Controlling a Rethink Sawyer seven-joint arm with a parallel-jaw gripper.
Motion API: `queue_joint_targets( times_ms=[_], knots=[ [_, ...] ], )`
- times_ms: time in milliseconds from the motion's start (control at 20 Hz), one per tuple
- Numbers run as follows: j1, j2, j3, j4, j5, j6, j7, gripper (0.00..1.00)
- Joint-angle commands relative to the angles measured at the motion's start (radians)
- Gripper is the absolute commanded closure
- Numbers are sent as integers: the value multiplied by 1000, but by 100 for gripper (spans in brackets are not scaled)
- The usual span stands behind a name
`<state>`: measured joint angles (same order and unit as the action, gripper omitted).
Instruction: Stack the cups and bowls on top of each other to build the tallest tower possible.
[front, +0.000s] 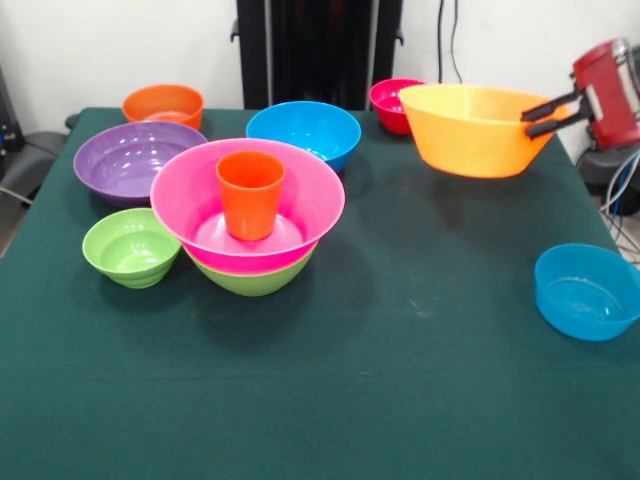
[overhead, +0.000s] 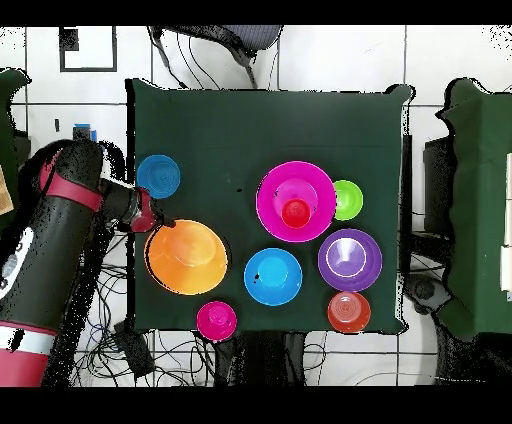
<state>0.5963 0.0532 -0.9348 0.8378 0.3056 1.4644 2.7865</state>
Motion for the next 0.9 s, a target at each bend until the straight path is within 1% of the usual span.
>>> queue_joint_targets(
  times_ms=[50,350,500,650,750,900],
  knots=[
    [-9,-96,67,24,-109,121,-119,100],
    [-27,-125,79,2,-157,150,-165,100],
    [-36,-141,87,-3,-197,150,-220,100],
    [-42,-157,96,-10,-217,167,-234,100],
    [-48,-168,101,-20,-243,183,-278,100],
    [-56,-186,108,-14,-269,176,-299,100]
  ],
)
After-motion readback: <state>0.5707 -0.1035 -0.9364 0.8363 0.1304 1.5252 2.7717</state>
